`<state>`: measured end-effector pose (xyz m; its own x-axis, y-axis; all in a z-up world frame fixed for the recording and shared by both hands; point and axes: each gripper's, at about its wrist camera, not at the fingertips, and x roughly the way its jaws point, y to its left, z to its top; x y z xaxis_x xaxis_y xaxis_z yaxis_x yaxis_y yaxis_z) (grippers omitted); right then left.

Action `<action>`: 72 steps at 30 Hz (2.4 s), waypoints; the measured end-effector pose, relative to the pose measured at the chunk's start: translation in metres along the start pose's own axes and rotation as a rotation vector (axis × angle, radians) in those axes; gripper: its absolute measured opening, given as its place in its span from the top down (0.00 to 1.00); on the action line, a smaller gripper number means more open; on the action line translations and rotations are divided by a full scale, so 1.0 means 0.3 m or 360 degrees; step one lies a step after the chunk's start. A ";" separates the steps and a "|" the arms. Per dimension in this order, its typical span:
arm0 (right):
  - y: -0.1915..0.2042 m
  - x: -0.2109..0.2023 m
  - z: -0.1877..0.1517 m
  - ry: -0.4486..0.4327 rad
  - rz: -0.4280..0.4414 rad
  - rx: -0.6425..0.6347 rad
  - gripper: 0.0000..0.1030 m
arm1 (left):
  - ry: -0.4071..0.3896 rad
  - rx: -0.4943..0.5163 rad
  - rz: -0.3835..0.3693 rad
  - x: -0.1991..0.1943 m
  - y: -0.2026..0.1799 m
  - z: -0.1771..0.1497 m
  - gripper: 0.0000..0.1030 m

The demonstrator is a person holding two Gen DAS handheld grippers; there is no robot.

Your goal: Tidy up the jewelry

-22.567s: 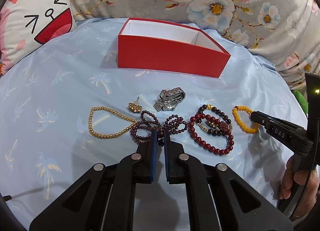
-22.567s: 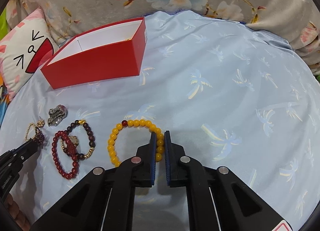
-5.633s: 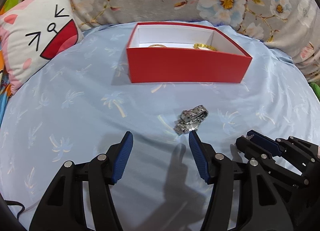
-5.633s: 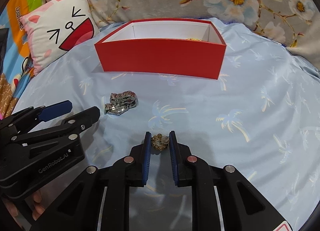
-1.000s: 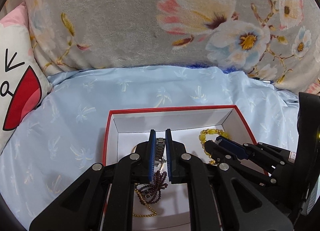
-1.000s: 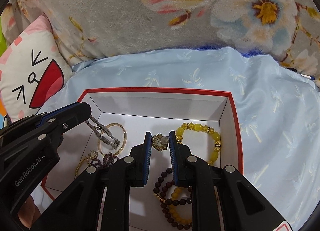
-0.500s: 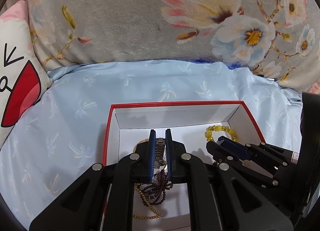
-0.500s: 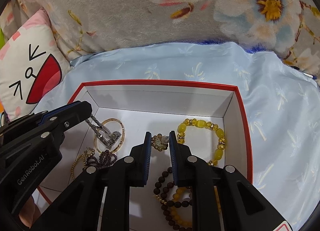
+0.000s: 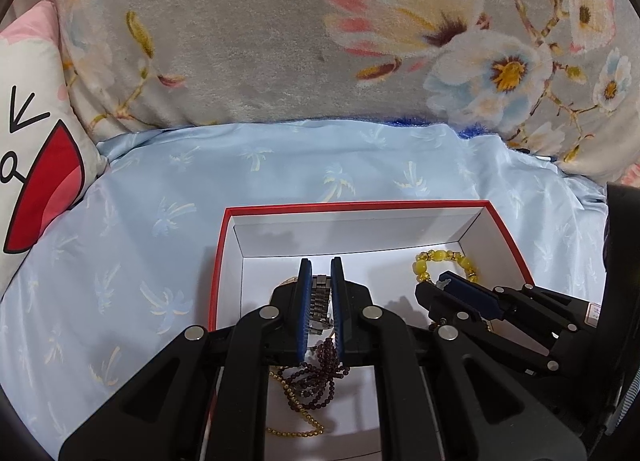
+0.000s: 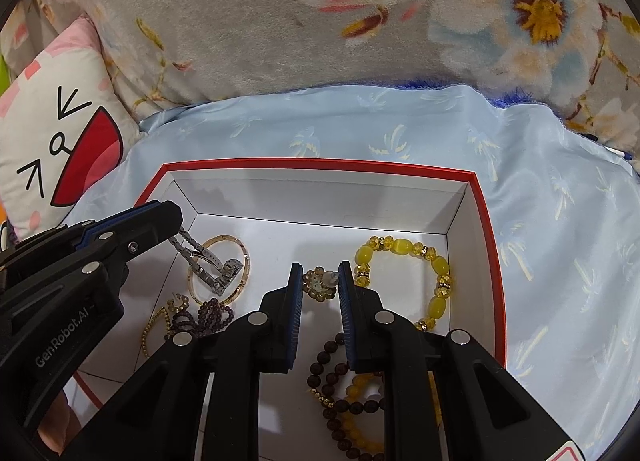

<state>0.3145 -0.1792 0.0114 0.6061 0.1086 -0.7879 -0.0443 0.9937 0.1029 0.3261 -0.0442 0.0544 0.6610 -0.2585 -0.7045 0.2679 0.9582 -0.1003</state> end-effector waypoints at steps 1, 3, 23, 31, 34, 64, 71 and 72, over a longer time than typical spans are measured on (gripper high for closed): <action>0.000 0.000 -0.001 0.0001 -0.0001 -0.0003 0.84 | 0.0002 0.0000 -0.0001 0.002 0.002 0.000 0.91; -0.001 0.003 -0.001 0.0007 -0.0002 -0.0011 0.83 | 0.0002 0.0002 0.0005 0.004 0.004 -0.002 0.91; 0.024 -0.187 -0.082 -0.0131 -0.0116 -0.0074 0.66 | -0.0133 0.0035 0.0054 -0.177 -0.017 -0.086 0.90; 0.046 -0.368 -0.205 -0.0248 -0.0135 -0.0053 0.66 | -0.0229 0.0061 0.0168 -0.338 -0.041 -0.198 0.90; 0.058 -0.405 -0.246 -0.0284 -0.0185 -0.0062 0.66 | -0.0221 0.0074 0.0220 -0.353 -0.056 -0.226 0.90; 0.030 -0.472 -0.358 -0.0411 -0.0389 0.0028 0.17 | -0.0223 -0.0036 0.0435 -0.376 -0.043 -0.328 0.11; 0.019 -0.465 -0.360 -0.0395 -0.0383 0.0044 0.16 | -0.0206 -0.0024 0.0439 -0.377 -0.049 -0.336 0.11; 0.018 -0.464 -0.360 -0.0394 -0.0383 0.0045 0.16 | -0.0202 -0.0024 0.0436 -0.375 -0.048 -0.335 0.11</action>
<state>0.1439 -0.1860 0.0561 0.7711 -0.1423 -0.6206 0.1431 0.9885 -0.0487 0.1775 -0.0165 0.0644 0.7896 -0.0027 -0.6136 0.0580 0.9958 0.0702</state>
